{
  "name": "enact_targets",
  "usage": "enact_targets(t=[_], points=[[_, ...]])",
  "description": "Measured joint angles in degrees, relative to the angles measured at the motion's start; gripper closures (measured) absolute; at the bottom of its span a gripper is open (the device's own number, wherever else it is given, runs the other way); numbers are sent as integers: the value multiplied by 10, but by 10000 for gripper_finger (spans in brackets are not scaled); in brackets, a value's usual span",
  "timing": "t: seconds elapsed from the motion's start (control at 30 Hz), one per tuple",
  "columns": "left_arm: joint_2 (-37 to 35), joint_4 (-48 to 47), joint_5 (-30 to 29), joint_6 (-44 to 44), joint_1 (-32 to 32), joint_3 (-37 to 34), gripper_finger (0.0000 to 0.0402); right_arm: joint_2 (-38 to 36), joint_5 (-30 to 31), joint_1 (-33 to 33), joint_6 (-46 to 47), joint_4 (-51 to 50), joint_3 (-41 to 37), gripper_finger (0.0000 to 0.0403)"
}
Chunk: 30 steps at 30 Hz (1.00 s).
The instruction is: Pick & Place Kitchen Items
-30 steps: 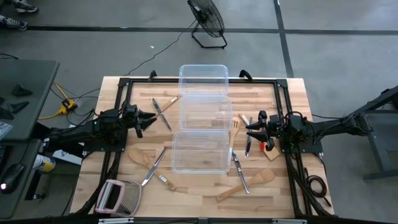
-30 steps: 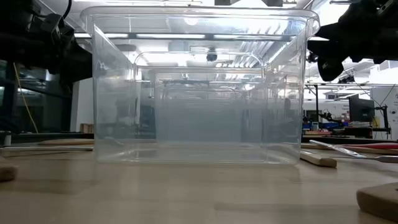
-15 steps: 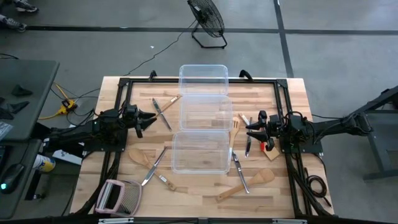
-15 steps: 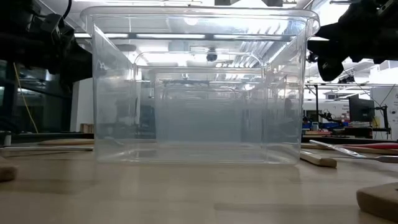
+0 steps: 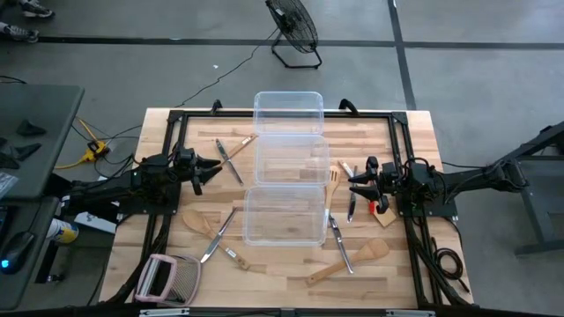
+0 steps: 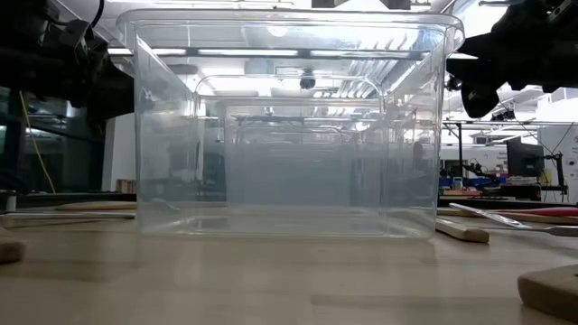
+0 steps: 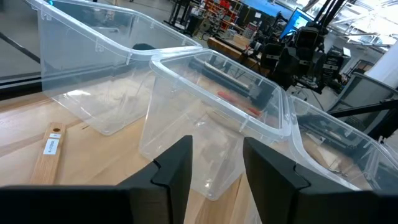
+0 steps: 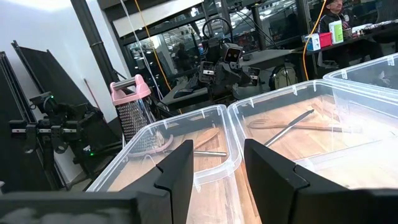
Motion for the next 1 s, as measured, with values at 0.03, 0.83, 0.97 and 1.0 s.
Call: enact_targets(t=[0.03, 0.83, 0.97, 1.0], points=[[0, 0, 0, 0, 0, 0, 258, 0, 0, 0, 0, 0, 0, 268], [0, 0, 0, 0, 0, 0, 258, 0, -103, 0, 376, 0, 0, 268], [0, 0, 0, 0, 0, 0, 258, 0, -170, 0, 470, -31, 6, 268], [0, 0, 0, 0, 0, 0, 258, 1, -182, 0, 474, -38, 11, 268]])
